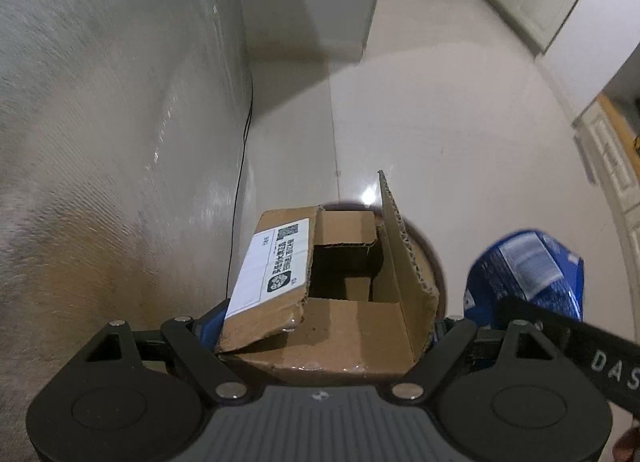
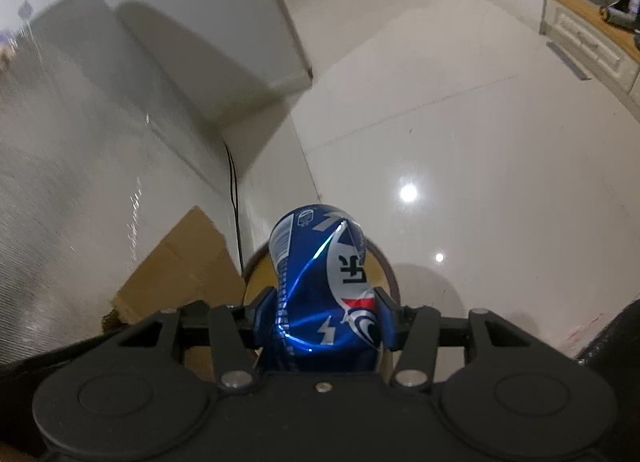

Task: Collect trash
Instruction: 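Carry the box and can over the yellow bin with both tools, then open both tools to drop the box and can into the bin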

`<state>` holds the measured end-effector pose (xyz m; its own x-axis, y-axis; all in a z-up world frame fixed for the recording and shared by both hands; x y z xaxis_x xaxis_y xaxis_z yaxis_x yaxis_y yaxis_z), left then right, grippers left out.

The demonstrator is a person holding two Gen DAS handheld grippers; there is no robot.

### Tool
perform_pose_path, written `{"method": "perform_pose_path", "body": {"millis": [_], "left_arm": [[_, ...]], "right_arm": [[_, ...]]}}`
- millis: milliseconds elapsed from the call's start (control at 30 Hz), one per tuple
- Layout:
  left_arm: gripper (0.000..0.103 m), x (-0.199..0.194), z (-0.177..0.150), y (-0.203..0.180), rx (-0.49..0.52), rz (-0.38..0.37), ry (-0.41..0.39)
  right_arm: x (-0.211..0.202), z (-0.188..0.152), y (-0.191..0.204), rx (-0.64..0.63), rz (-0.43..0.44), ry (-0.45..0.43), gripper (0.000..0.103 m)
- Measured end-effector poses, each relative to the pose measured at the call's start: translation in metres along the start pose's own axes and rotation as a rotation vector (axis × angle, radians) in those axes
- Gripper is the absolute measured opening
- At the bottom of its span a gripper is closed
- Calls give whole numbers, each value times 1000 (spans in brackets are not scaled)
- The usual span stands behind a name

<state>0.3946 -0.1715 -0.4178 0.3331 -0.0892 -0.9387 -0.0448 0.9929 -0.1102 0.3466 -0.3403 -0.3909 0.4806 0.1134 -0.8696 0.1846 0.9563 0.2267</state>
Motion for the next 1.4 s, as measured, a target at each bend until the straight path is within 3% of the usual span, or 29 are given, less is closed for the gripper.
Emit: {"method": "perform_pose_path", "body": {"millis": [233,567,767,1100,1267,1400], "left_arm": [[87,44,7,7,30,22,81],[87,110,-15,17,105,80,230],[87,124,-15,5,137,43,228],[90,137,-36,-4,269,66,243],[99,141,-36,-3,300,92,248],[101,139,-38,-5,326,91,250]], "right_arm": [[54,8,3,-8,10,72,52],[117,-1,6,-116,-3,183,52],[147,-5,-1,-115,-6,220,52],[179,-4,-8,-122,-6,255,52],[196,-15,-11,-148,-27,296,52],[205,-20,-9,-148,-25,317,54]]}}
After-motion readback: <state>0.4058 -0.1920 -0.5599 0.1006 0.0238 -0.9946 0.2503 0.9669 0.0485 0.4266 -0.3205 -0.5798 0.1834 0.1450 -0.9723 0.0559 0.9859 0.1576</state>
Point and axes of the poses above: each gripper's, at about its wrist camera, not at the fingertips, and x roughly the way its jaws point, y to its left, z to its top, the point moved 9 cm from there along x, roughly the way its jaws point, and after that the axes turned 9 degrees about -x, right-handed, at the moved point
